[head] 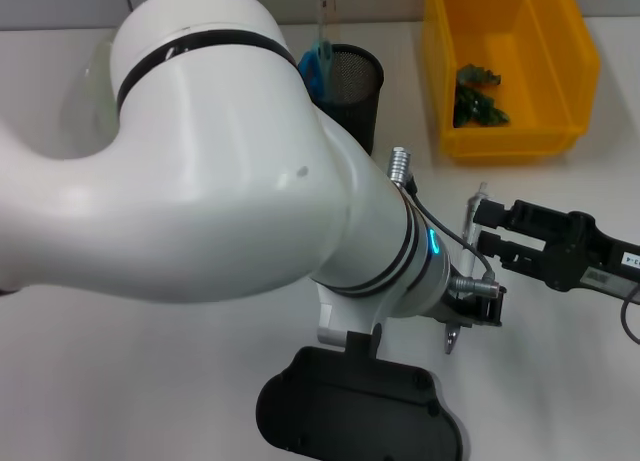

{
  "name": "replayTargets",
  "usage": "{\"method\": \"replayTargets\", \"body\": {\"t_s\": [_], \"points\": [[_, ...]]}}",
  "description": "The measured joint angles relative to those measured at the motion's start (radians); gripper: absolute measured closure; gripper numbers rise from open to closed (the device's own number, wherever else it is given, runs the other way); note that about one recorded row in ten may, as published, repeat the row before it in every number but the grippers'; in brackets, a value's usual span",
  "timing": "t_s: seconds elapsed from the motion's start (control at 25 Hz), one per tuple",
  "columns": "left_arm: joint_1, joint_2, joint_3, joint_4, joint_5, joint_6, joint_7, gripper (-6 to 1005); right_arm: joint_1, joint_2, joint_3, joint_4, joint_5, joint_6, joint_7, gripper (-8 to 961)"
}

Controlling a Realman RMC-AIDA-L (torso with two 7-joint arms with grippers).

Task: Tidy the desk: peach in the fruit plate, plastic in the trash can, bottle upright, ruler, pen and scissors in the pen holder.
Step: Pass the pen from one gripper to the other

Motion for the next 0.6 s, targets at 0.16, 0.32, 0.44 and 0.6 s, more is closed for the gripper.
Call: {"method": "replayTargets", "body": {"t_s": [0.16,0.32,0.44,0.6], "points": [[0.006,0.0,-0.003,0.011,0.002,0.0,0.0,796,0.002,0.0,0.0,0.0,-0.01,0.01,0.002,325],[0.011,0.0,-0.005,0.019,0.003,-0.001,0.0,791,0.011,0.001,0.0,0.0,-0.021,0.023,0.004,324],[0.015,0.001,-0.007,0.02,0.004,-0.011,0.0,788,0.021,0.003,0.0,0.001,-0.024,0.031,0.001,324],[0.016,0.002,-0.003,0.021,0.004,-0.012,0.0,783,0.026,0.008,0.0,0.001,-0.024,0.033,-0.002,324]]}}
